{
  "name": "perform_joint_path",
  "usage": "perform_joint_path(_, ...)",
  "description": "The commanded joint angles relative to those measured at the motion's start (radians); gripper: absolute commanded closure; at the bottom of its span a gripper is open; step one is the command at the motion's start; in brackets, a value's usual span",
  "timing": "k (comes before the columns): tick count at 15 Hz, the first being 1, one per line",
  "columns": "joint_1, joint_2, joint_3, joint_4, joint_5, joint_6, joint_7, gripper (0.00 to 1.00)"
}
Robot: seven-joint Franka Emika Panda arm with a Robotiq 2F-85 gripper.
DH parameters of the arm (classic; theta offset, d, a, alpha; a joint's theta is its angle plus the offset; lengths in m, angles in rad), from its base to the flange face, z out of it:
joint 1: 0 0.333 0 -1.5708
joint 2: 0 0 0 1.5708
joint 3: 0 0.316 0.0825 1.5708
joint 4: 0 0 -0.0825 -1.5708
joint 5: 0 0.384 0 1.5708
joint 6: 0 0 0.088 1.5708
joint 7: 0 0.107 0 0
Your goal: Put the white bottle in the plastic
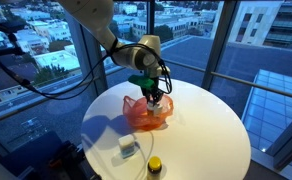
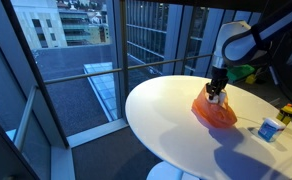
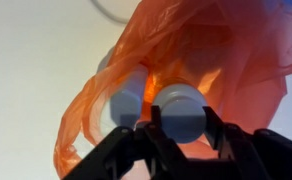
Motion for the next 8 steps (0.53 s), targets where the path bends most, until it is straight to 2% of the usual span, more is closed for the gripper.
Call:
perform_joint_path(1,-0.003,0.015,-0.006,0.026,0.008,-0.011,-0.003,0.78)
perform_joint_path(2,-0.001,0.011,-0.008,0.024,0.004,-0.013,-0.003,0.31)
perform_joint_path(3,0.0,0.005,-0.01,0.022,0.001,-0.014,-0.001,0.3)
perform_joint_path(7,0.011,-0.039,-0.019,0.012,-0.02,-0.041,-0.001,0.0)
perform_joint_path(8,0.013,-0.055,-0.019,0.008,-0.024,-0.049,-0.003,0.0)
